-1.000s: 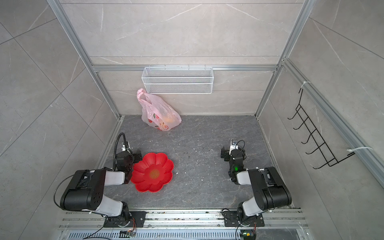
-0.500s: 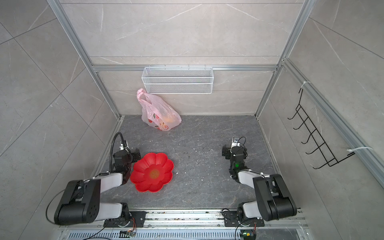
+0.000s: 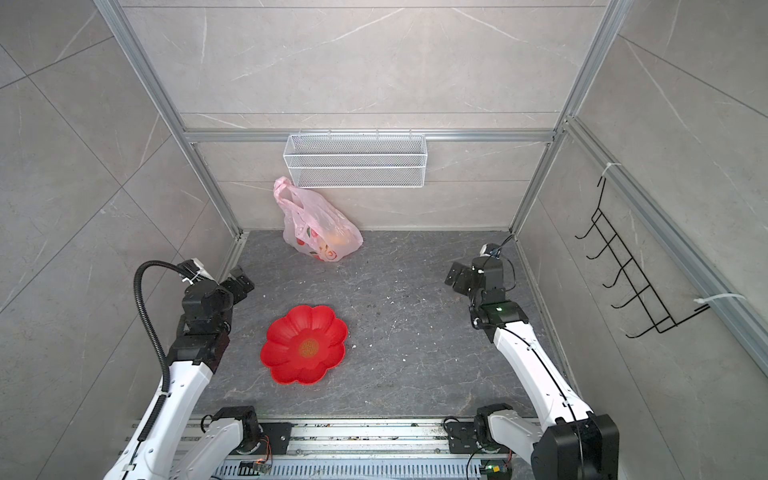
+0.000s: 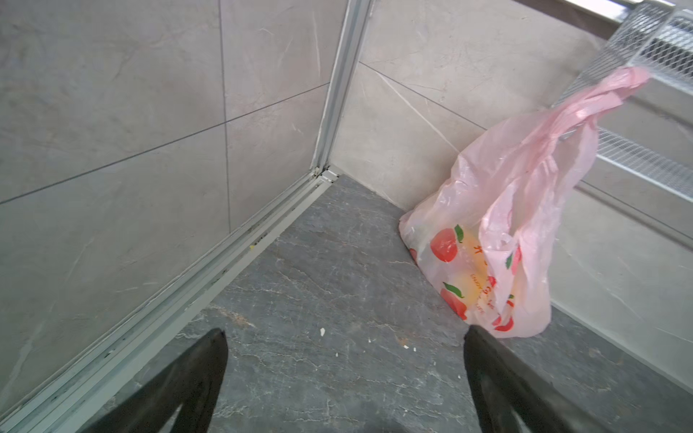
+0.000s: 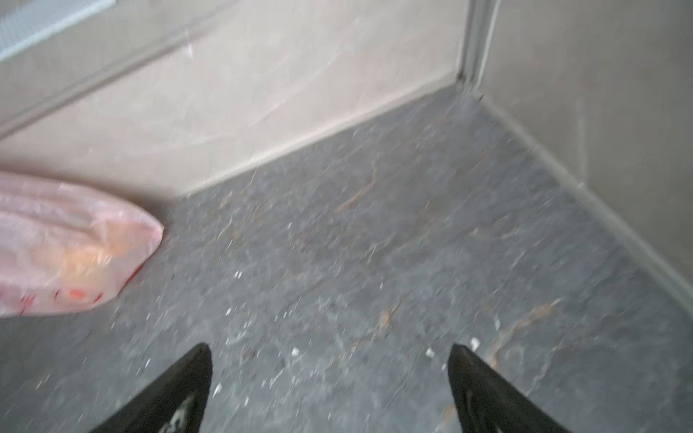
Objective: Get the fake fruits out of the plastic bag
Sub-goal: 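Raise the left arm toward the pink bag while the right gripper reaches the bowl, then grip the red bowl rim with the right gripper and drag it away from the bag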
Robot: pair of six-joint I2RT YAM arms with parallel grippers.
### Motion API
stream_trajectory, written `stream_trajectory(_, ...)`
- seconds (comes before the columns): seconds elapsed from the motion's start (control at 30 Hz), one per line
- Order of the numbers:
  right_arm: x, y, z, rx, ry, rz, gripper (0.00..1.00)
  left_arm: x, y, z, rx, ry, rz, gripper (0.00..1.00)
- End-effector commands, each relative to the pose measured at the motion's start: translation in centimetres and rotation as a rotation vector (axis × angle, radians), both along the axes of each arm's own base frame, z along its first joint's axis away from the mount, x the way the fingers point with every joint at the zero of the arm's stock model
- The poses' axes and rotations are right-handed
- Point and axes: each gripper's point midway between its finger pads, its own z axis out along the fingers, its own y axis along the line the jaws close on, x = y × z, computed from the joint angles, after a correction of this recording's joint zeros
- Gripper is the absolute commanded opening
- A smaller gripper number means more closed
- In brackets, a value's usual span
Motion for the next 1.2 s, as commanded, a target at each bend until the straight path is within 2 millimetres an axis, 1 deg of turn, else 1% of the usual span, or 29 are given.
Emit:
stream_trajectory(0.0,-3.2,5.8,-2.8,0.051,0.187,0.145,0.99,-1.3,-1.7,-2.2,-0.079,0.159,-0.079,1.00)
stream_trajectory(0.07,-3.7,8.8,-3.6,0.026,0.240,0.208,0.99,-1.4,-1.9,-2.1,-0.094,0.157,-0.088,1.00)
stream_trajectory(0.17,-4.2,13.7,-4.5,-0.002,0.263,0.302,0.98,-1.2,-2.2,-2.3,-0.093,0.173,-0.106,1.00)
stream_trajectory(0.2,-4.3,15.5,-5.0,-0.003,0.272,0.333,0.95,-1.0,-2.3,-2.4,-0.090,0.193,-0.116,1.00)
stream_trajectory(0.27,-4.2,18.4,-5.7,0.000,0.290,0.374,0.85,-0.7,-2.6,-2.7,-0.088,0.226,-0.131,1.00)
stream_trajectory(0.33,-4.4,21.3,-6.9,-0.012,0.325,0.422,0.72,-0.4,-2.6,-3.2,-0.093,0.257,-0.130,1.00)
stream_trajectory(0.4,-4.6,23.3,-8.2,-0.022,0.368,0.446,0.64,-0.2,-2.8,-3.4,-0.101,0.257,-0.142,1.00)
stream_trajectory(0.5,-5.2,26.5,-9.7,0.043,0.400,0.503,0.59,0.0,-3.2,-3.5,-0.105,0.247,-0.164,1.00)
stream_trajectory(0.57,-5.6,28.4,-10.5,0.086,0.424,0.538,0.58,0.0,-3.1,-3.7,-0.102,0.251,-0.160,1.00)
stream_trajectory(0.7,-6.6,31.0,-12.4,0.101,0.482,0.593,0.56,0.2,-3.1,-4.3,-0.104,0.271,-0.160,1.00)
stream_trajectory(0.8,-7.3,32.2,-13.2,0.125,0.505,0.619,0.56,0.4,-3.4,-4.7,-0.110,0.286,-0.172,1.00)
stream_trajectory(0.93,-8.1,33.1,-13.7,0.142,0.523,0.646,0.56,0.5,-3.3,-4.9,-0.110,0.293,-0.172,1.00)
stream_trajectory(1.17,-9.7,34.5,-15.3,0.164,0.574,0.677,0.54,0.3,-3.1,-5.2,-0.109,0.306,-0.155,1.00)
